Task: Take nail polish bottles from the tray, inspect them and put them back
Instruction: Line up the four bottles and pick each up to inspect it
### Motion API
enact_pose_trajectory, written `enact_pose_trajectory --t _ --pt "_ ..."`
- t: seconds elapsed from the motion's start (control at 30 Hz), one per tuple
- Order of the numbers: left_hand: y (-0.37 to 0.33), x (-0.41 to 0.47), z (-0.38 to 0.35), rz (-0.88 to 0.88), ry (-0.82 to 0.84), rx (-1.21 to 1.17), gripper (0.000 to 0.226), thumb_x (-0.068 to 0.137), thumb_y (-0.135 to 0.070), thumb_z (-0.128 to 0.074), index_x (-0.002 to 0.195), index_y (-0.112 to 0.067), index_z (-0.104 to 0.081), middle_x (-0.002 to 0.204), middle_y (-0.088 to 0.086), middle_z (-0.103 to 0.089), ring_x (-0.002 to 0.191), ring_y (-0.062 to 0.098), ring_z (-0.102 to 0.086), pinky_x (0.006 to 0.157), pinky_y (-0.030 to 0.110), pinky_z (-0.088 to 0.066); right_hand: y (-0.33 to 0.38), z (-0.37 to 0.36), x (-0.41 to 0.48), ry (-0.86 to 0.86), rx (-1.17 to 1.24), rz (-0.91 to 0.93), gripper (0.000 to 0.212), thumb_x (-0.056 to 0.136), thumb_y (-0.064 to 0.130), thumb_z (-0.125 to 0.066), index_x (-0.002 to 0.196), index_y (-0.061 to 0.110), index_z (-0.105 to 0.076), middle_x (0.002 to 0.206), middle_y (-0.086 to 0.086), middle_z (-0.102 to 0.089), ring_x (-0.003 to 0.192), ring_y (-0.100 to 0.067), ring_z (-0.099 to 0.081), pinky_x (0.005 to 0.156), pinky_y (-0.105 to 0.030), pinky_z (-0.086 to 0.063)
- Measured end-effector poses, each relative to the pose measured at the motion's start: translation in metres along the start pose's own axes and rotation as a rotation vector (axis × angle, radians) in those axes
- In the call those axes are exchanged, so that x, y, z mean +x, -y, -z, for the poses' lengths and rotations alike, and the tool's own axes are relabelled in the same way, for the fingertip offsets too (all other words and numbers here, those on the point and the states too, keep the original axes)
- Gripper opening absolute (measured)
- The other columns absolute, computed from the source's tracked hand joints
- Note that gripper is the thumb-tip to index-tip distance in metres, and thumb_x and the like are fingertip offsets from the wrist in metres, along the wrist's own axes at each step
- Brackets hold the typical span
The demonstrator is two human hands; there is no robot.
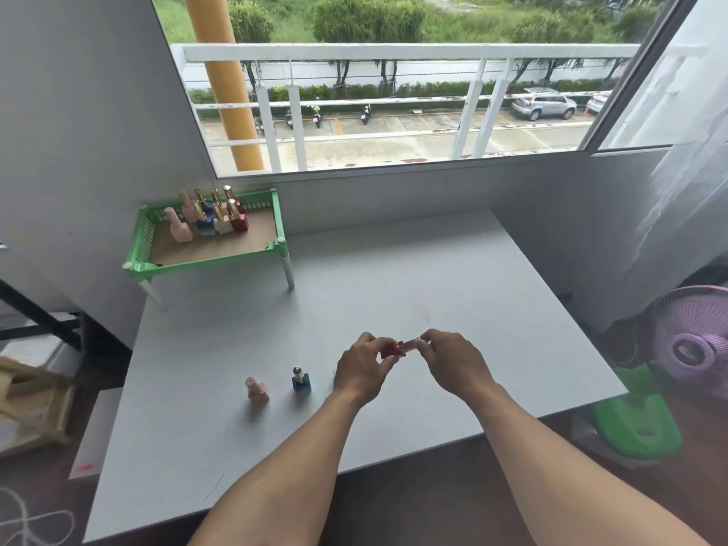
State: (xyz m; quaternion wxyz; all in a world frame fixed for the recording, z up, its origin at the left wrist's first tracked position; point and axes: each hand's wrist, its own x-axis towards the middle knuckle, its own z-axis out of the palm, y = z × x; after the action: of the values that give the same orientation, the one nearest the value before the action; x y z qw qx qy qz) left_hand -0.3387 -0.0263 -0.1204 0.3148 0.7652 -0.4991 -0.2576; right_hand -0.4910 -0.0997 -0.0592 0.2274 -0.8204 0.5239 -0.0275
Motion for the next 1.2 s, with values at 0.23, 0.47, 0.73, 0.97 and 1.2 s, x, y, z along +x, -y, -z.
enact_pose_trajectory --t 0.23,0.47,0.73,0.97,1.2 --pt "0.002 -0.003 -0.001 0.019 0.014 -0.037 0.014 0.089 -0.042 -0.063 0.102 -0.041 -0.067 0.092 -0.016 -0.054 0.076 0.012 -0.059 0.072 0.028 -0.046 -0.001 0.0 -0.005 0.022 0.22 0.035 0.026 0.095 0.037 -0.052 0.118 0.026 -0.057 0.104 0.01 -0.068 0.087 -0.015 -0.063 0.077 -0.033 -0.051" --pt "0.001 -0.007 -0.001 0.019 0.036 -0.007 0.017 0.09 -0.045 -0.061 0.105 -0.039 -0.066 0.096 -0.013 -0.056 0.079 0.014 -0.058 0.074 0.029 -0.046 0.0 -0.001 -0.003 0.013 0.08 -0.031 0.03 0.095 0.049 -0.049 0.098 0.023 -0.064 0.091 0.007 -0.068 0.079 -0.017 -0.062 0.067 -0.031 -0.047" --pt "0.006 -0.01 -0.003 0.026 0.058 0.022 0.019 0.09 -0.046 -0.06 0.107 -0.039 -0.066 0.097 -0.014 -0.056 0.078 0.011 -0.058 0.073 0.029 -0.047 -0.006 -0.003 -0.008 0.062 0.182 0.021 0.022 0.095 0.04 -0.051 0.111 0.026 -0.057 0.087 0.011 -0.066 0.079 -0.016 -0.064 0.072 -0.035 -0.054" --pt "0.004 -0.012 -0.004 0.035 0.081 0.031 0.017 0.091 -0.043 -0.06 0.106 -0.039 -0.065 0.096 -0.014 -0.055 0.077 0.011 -0.058 0.07 0.028 -0.045 -0.006 -0.004 -0.006 0.052 0.07 -0.05 0.036 0.095 0.057 -0.041 0.104 0.026 -0.056 0.089 0.007 -0.066 0.081 -0.019 -0.063 0.069 -0.034 -0.049" --pt "0.002 -0.014 -0.006 0.052 0.085 0.028 0.018 0.09 -0.048 -0.059 0.105 -0.04 -0.066 0.099 -0.013 -0.057 0.082 0.014 -0.062 0.086 0.04 -0.048 -0.01 -0.005 -0.007 0.074 0.085 -0.036 0.026 0.094 0.048 -0.049 0.096 0.024 -0.06 0.085 0.011 -0.063 0.071 -0.013 -0.059 0.059 -0.028 -0.043"
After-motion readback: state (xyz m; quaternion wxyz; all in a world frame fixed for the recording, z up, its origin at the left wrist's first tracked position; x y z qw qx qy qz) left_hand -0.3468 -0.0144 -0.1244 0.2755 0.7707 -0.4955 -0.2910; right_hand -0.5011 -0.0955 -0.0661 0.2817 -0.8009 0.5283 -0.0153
